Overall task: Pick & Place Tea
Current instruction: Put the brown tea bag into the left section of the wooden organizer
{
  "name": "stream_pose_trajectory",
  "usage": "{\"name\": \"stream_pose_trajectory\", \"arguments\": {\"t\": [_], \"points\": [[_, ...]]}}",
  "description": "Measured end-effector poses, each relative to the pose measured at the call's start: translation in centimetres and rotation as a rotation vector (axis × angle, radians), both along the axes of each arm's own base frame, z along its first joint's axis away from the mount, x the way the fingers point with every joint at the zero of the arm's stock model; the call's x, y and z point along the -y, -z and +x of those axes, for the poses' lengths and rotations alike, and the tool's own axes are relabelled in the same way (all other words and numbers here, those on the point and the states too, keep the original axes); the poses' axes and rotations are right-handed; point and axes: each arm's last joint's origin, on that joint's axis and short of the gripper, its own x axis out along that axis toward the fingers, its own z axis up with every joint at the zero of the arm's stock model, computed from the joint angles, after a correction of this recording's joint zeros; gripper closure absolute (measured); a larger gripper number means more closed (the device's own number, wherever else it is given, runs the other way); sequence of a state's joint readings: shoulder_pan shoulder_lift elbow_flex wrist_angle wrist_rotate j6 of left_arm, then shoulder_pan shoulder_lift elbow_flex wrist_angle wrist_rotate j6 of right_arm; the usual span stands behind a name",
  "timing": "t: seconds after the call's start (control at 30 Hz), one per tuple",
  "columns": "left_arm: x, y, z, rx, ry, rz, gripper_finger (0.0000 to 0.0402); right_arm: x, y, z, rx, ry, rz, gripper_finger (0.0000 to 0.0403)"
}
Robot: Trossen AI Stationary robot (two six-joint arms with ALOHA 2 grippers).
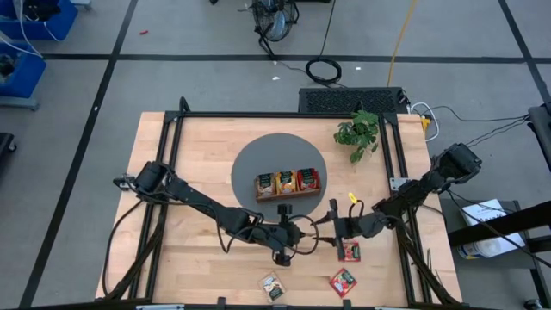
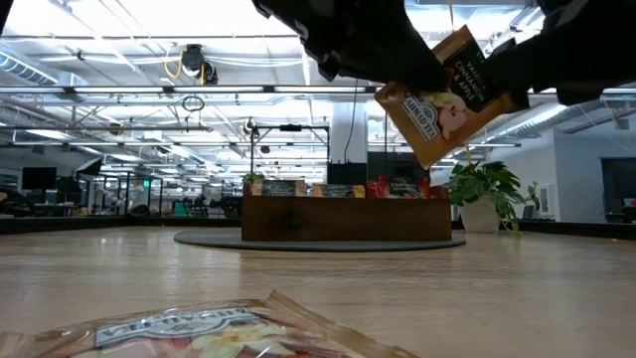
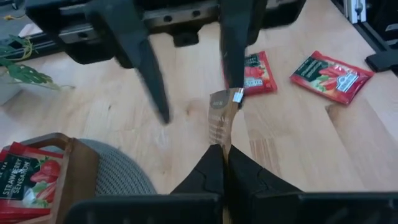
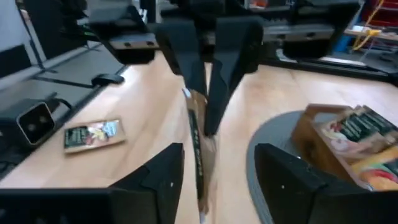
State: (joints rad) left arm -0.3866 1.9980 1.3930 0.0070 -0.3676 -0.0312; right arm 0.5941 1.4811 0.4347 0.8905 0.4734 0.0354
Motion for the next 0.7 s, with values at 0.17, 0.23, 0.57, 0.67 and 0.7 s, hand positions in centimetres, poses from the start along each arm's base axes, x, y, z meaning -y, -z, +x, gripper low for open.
{"name": "stream_pose_trajectory", "arguments": {"t": [0.17,0.23,0.57,0.67,0.7], "points": [[0.02,-0.09,0.06,0.010,0.006,0.005,0.0397,0.14,0.38,-0.02,-0.020,0.049,-0.023,0.0223],[0.00,-0.11,0.10,0.014,0.007,0.007,0.0398,0.14,0.37,-0.01,-0.020,0.050,-0.017,0.0241],[-0.01,-0.12,0.11,0.015,0.008,0.011,0.0392,0.00,0.42,-0.03,-0.028,-0.001,-0.020,0.0393],[-0.02,-0.12,0.11,0.015,0.013,0.018,0.0386,0.00,0.42,-0.03,-0.029,-0.001,-0.018,0.0400],[-0.02,-0.12,0.10,0.014,0.018,0.028,0.0385,0.00,0.43,-0.03,-0.030,-0.001,-0.018,0.0401]]}}
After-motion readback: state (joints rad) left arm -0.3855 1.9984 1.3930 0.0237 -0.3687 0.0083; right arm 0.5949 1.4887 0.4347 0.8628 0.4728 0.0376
